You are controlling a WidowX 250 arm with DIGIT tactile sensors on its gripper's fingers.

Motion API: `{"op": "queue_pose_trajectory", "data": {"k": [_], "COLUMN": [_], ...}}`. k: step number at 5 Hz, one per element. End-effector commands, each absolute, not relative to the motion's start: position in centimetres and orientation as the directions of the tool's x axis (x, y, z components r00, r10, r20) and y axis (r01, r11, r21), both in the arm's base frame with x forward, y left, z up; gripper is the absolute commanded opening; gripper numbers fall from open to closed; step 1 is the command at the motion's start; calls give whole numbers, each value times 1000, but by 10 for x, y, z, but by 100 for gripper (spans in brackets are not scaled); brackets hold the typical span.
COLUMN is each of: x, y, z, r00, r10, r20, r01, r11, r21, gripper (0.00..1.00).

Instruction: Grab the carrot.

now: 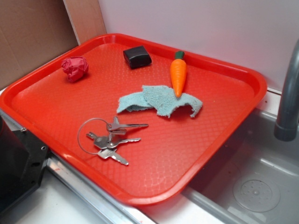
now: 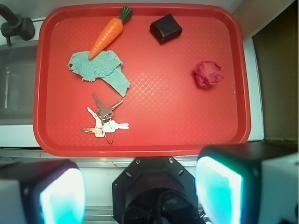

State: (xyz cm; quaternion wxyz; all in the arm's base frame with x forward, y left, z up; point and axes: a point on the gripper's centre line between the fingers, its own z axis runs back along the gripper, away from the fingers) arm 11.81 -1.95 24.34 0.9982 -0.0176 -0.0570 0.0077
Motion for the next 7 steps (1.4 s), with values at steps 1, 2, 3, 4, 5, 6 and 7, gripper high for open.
{"op": "queue_pose_trajectory", "data": {"k": [1, 2, 3, 4, 5, 6, 7], "x": [118, 137, 158, 183, 215, 240, 262], "y": [-19, -22, -27, -35, -42, -55, -56], "z": [243, 237, 225, 207, 188, 166, 141], "r00": [993, 966, 922, 830, 696, 655, 611], "r10": [17, 207, 352, 532, 679, 708, 750], "r20": [114, 156, 161, 170, 233, 264, 254], "r01": [-13, -207, -349, -524, -667, -700, -744], "r11": [999, 978, 936, 847, 732, 700, 653], "r21": [-36, -12, -45, -93, -141, -143, -137], "gripper": [100, 100, 100, 100, 100, 100, 100]}}
